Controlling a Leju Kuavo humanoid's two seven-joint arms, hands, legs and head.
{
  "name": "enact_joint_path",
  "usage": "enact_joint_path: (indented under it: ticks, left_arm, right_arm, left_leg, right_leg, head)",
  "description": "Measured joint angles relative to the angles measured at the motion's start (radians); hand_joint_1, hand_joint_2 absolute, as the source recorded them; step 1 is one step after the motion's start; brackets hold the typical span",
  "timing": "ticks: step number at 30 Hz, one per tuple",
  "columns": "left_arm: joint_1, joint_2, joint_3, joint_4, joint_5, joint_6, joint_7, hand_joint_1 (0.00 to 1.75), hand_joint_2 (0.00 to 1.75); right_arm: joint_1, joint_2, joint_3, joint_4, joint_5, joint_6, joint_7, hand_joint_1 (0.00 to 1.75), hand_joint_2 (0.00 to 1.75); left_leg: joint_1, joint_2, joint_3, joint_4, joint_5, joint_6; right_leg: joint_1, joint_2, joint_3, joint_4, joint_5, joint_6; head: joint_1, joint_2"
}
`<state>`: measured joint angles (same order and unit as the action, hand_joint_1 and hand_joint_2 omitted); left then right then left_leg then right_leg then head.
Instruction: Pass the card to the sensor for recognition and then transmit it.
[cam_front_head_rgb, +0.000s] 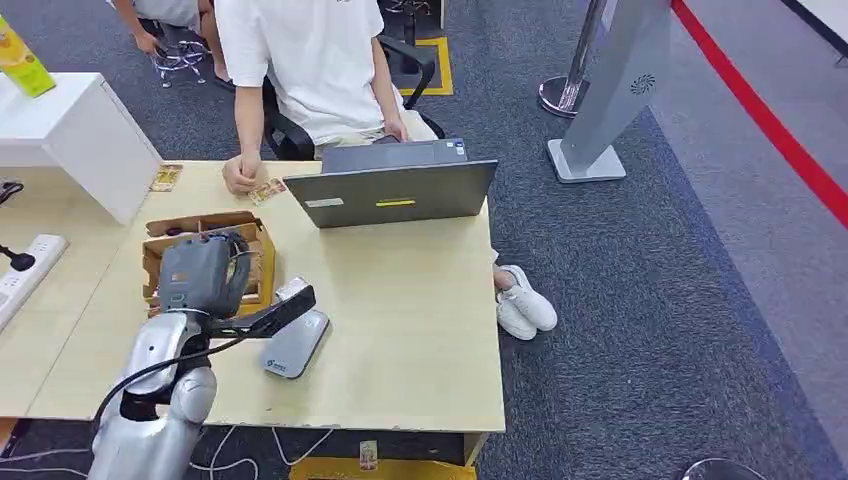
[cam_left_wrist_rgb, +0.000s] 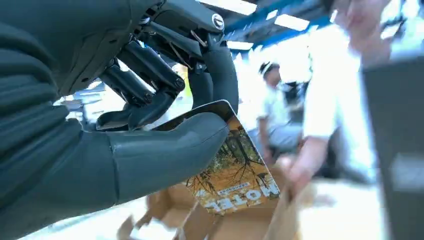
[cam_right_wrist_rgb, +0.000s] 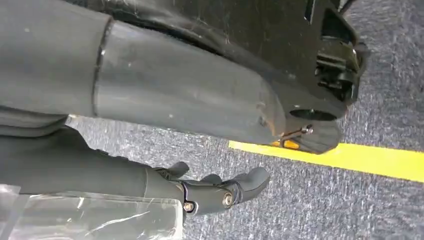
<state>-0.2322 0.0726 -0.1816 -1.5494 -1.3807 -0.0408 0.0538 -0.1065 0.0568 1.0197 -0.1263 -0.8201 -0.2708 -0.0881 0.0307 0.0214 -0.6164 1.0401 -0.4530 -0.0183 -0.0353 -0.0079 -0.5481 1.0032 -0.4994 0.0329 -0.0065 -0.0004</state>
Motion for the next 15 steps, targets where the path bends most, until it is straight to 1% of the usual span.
enact_joint_path:
  ticks: [3, 5, 10, 12, 13, 14, 15]
  left_arm:
    - [-0.015, 0.057, -0.044, -0.121, 0.074, -0.026, 0.016, 1.75, 1.75]
    - [-0.042, 0.086, -0.061, -0.167, 0.101, -0.048, 0.026, 1.75, 1.75]
    - [-0.104, 0.136, -0.061, -0.214, 0.147, -0.075, 0.032, 1.75, 1.75]
    - [-0.129, 0.143, -0.061, -0.219, 0.148, -0.079, 0.047, 1.75, 1.75]
    - [-0.148, 0.141, -0.061, -0.218, 0.127, -0.067, 0.06, 1.75, 1.75]
    - [-0.174, 0.127, -0.061, -0.208, 0.074, -0.028, 0.081, 1.75, 1.75]
    - [-0.213, 0.105, -0.059, -0.183, -0.029, 0.043, 0.118, 1.75, 1.75]
  right_arm:
    - [0.001, 0.0, 0.0, 0.002, -0.019, -0.001, 0.0, 0.0, 0.0]
    - [0.001, 0.0, 0.0, 0.002, -0.025, 0.0, 0.0, 0.0, 0.0]
    - [0.001, 0.0, 0.002, 0.002, -0.027, 0.001, 0.004, 0.0, 0.0]
    - [0.001, 0.0, 0.003, 0.002, -0.025, 0.003, 0.007, 0.0, 0.0]
    - [0.0, 0.0, 0.008, 0.002, -0.015, 0.008, 0.012, 0.0, 0.0]
    - [-0.002, 0.0, 0.018, 0.002, 0.002, 0.018, 0.016, 0.0, 0.0]
    - [-0.006, 0.0, 0.035, 0.002, 0.026, 0.03, 0.024, 0.0, 0.0]
  left_leg:
    - [0.0, 0.0, 0.0, 0.0, 0.0, 0.0]
    - [0.0, 0.0, 0.0, 0.0, 0.0, 0.0]
    - [0.0, 0.0, 0.0, 0.0, 0.001, 0.0]
    - [0.0, 0.0, 0.0, 0.0, 0.001, 0.001]
    - [0.0, 0.0, 0.0, 0.001, 0.001, 0.001]
    - [0.0, -0.001, 0.0, 0.001, 0.001, 0.001]
    - [0.0, -0.002, -0.002, 0.001, 0.002, 0.002]
  right_leg:
    - [0.0, 0.0, 0.0, 0.0, 0.0, 0.0]
    - [0.0, 0.0, 0.0, 0.0, 0.0, 0.0]
    - [0.0, 0.0, 0.0, 0.0, 0.0, 0.0]
    - [0.0, 0.0, 0.0, 0.0, 0.0, 0.0]
    - [0.0, 0.0, -0.001, 0.0, 0.001, 0.0]
    - [0.0, -0.001, -0.002, 0.0, 0.001, 0.0]
    - [0.0, -0.002, 0.0, 0.0, 0.001, 0.001]
  head:
    - [0.0, 0.0]
    - [0.0, 0.0]
    - [0.0, 0.0]
    - [0.0, 0.0]
    - [0.0, 0.0]
    - [0.0, 0.0]
    - [0.0, 0.0]
